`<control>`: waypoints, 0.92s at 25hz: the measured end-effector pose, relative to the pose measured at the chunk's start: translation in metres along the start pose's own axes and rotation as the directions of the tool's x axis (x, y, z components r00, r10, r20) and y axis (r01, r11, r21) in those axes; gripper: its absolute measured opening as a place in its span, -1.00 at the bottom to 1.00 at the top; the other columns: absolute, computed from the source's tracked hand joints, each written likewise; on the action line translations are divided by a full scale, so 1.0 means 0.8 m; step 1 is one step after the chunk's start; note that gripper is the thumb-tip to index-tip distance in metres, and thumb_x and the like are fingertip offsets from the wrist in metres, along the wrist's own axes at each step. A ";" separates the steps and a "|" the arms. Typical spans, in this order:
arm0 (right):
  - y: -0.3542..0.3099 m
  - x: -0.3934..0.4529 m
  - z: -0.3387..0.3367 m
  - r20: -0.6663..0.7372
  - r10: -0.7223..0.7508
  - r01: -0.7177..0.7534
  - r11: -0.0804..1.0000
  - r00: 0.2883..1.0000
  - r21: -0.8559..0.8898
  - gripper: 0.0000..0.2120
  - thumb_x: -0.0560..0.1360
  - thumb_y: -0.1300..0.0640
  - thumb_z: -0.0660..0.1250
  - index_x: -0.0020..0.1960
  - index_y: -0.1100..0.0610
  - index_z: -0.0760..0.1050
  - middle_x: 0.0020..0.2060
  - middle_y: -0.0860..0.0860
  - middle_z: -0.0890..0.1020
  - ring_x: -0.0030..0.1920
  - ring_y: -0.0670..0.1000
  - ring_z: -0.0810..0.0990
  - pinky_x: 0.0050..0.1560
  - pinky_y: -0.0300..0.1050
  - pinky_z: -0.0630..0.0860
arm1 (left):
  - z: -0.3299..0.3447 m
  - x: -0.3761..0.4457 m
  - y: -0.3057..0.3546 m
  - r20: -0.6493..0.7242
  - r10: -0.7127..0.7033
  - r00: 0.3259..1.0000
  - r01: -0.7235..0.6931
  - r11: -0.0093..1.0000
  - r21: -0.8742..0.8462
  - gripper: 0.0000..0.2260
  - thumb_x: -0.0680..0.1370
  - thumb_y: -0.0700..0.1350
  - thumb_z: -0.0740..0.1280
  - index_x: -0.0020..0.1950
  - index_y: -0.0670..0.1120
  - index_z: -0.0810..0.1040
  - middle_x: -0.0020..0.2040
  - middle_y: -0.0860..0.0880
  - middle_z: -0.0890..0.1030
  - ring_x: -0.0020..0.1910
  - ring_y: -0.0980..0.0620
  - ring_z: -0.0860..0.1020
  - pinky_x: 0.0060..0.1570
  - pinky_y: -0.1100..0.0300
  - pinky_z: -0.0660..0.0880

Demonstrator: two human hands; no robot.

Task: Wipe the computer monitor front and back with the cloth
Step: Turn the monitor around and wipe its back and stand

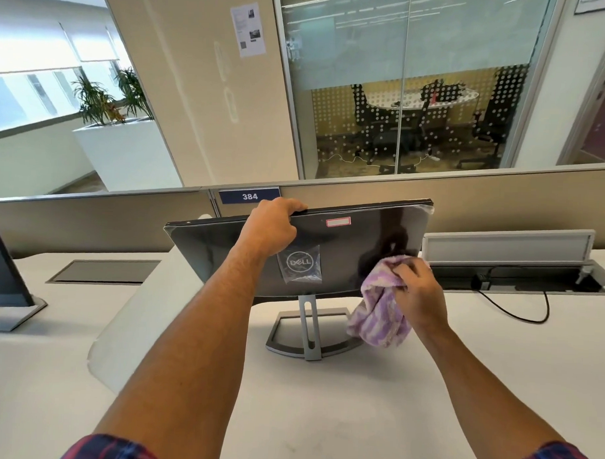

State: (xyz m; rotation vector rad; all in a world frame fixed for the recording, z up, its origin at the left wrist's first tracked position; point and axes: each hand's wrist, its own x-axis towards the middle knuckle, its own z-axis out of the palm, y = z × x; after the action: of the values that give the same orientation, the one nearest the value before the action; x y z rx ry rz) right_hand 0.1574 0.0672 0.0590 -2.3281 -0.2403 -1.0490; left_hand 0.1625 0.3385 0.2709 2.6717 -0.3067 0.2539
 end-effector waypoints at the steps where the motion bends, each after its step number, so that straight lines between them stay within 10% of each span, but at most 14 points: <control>1: -0.006 0.002 -0.001 -0.067 0.044 -0.042 0.999 0.997 0.025 -0.68 0.56 0.10 0.34 0.23 0.26 0.58 0.15 0.22 0.59 0.08 0.23 0.63 0.05 0.05 0.65 | 0.001 0.000 -0.001 -0.003 0.003 1.000 -0.003 1.000 0.005 -0.55 0.57 -0.31 0.31 0.43 0.00 0.49 0.24 -0.08 0.62 0.16 -0.07 0.56 0.15 -0.04 0.60; 5: -0.040 0.022 0.001 -0.211 0.090 -0.084 0.996 0.973 0.040 -0.63 0.52 0.21 0.42 0.32 0.19 0.54 0.23 0.19 0.50 0.21 0.15 0.53 0.16 -0.09 0.55 | 0.001 -0.001 -0.001 -0.026 0.006 1.000 -0.005 0.999 0.031 -0.53 0.55 -0.33 0.26 0.40 0.01 0.52 0.20 -0.07 0.64 0.10 -0.06 0.57 0.17 -0.05 0.59; 10: -0.034 -0.020 0.031 0.077 0.169 -0.175 0.982 0.983 0.067 -0.64 0.53 0.13 0.42 0.30 0.13 0.54 0.20 0.14 0.57 0.13 0.18 0.61 0.15 -0.04 0.60 | 0.002 0.000 -0.001 -0.025 0.006 1.000 -0.006 1.000 0.021 -0.53 0.53 -0.34 0.28 0.41 0.01 0.51 0.19 -0.07 0.64 0.06 -0.03 0.56 0.16 -0.05 0.59; 14: -0.059 -0.011 0.025 -0.183 0.433 -0.373 0.882 0.883 0.289 -0.62 0.51 0.30 0.40 0.32 0.20 0.49 0.21 0.17 0.51 0.16 0.12 0.54 0.15 -0.11 0.54 | 0.004 0.000 -0.004 -0.044 0.017 0.999 -0.016 1.000 0.019 -0.52 0.52 -0.33 0.29 0.39 0.02 0.53 0.17 -0.05 0.65 0.05 -0.02 0.56 0.13 -0.02 0.60; 20: -0.069 -0.024 0.055 -0.018 0.472 -0.447 0.846 0.881 0.290 -0.69 0.55 0.19 0.39 0.29 0.15 0.55 0.19 0.12 0.59 0.11 0.14 0.61 0.18 -0.16 0.52 | 0.008 0.004 -0.006 -0.058 0.030 0.998 -0.029 0.999 0.028 -0.55 0.54 -0.30 0.31 0.40 -0.01 0.52 0.18 -0.05 0.64 0.00 0.04 0.52 0.12 -0.01 0.61; 23: -0.092 -0.053 0.067 0.098 0.211 -0.227 0.953 0.973 0.203 -0.72 0.51 0.21 0.34 0.21 0.09 0.60 0.18 0.03 0.56 0.08 0.04 0.59 0.12 -0.26 0.55 | 0.010 0.004 -0.008 -0.058 0.046 0.997 -0.045 0.999 0.023 -0.56 0.54 -0.29 0.32 0.39 0.00 0.52 0.18 -0.04 0.65 0.04 0.01 0.55 0.13 -0.02 0.61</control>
State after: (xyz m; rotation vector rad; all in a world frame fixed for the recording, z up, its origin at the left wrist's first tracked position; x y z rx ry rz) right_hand 0.1347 0.1607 0.0304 -2.1455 -0.1127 -0.7877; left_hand 0.1678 0.3398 0.2618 2.6755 -0.3487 0.3502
